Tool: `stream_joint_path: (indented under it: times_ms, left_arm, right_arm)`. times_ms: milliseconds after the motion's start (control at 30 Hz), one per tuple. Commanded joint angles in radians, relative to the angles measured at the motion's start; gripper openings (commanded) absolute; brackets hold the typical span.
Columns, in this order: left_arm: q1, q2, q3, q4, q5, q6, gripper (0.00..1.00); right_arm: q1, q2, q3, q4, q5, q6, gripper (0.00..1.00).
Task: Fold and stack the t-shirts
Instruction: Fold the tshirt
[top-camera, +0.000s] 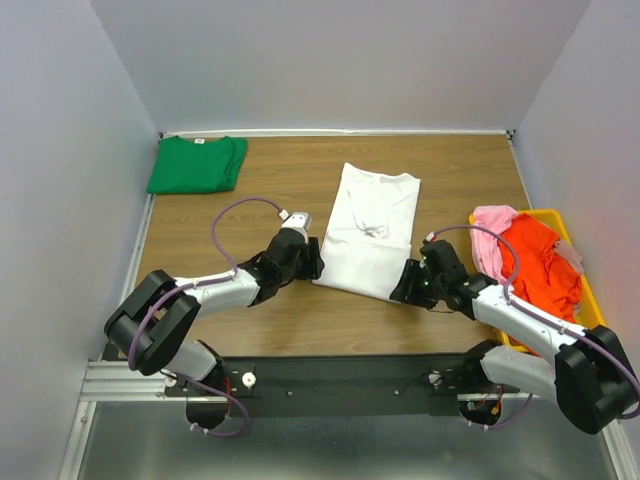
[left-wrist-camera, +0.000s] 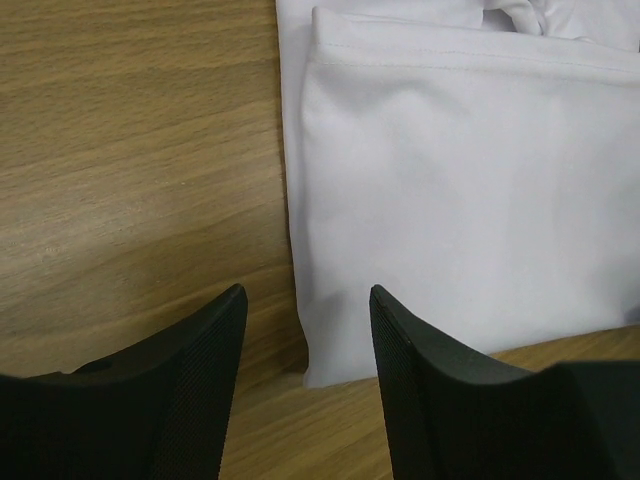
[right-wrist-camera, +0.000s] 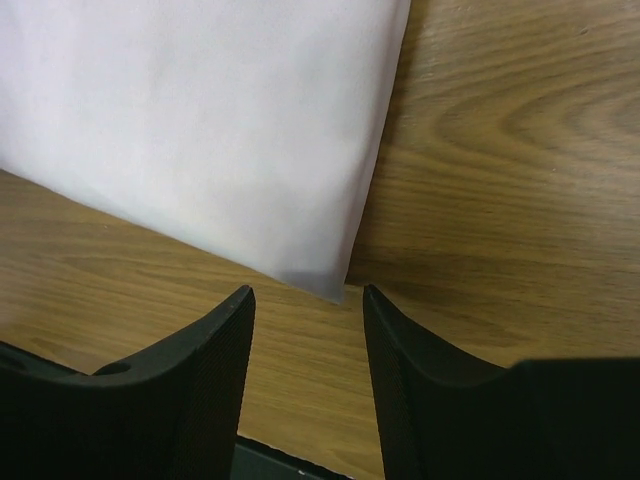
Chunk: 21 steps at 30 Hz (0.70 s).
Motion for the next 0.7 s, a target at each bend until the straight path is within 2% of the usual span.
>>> stream_joint_path:
  times_ms: [0, 100, 167, 367, 667]
  left_arm:
    - [-0.005, -0.027, -0.006, -0.056, 0.001, 0.007, 0.61]
    - [-0.007, -0.01, 0.02, -0.098, 0.02, 0.009, 0.61]
    - [-0.016, 0.011, 0.026, -0.119, 0.018, 0.006, 0.6]
    - [-0.018, 0.021, 0.008, -0.101, 0.029, -0.002, 0.6]
    - [-0.016, 0.008, -0.014, -0.06, 0.052, -0.005, 0.61]
  right_arm:
    - [0.02, -0.004, -0.013, -0.014, -0.008, 0.036, 0.53]
    - [0.024, 0.021, -0.016, -0.014, 0.006, 0.03, 0.49]
    - [0.026, 0.035, -0.021, -0.011, 0.02, 0.031, 0.43]
    - [0.026, 0.048, -0.032, 0.001, 0.066, 0.03, 0.36]
    - [0.026, 0.056, -0.027, 0.017, 0.091, 0.028, 0.34]
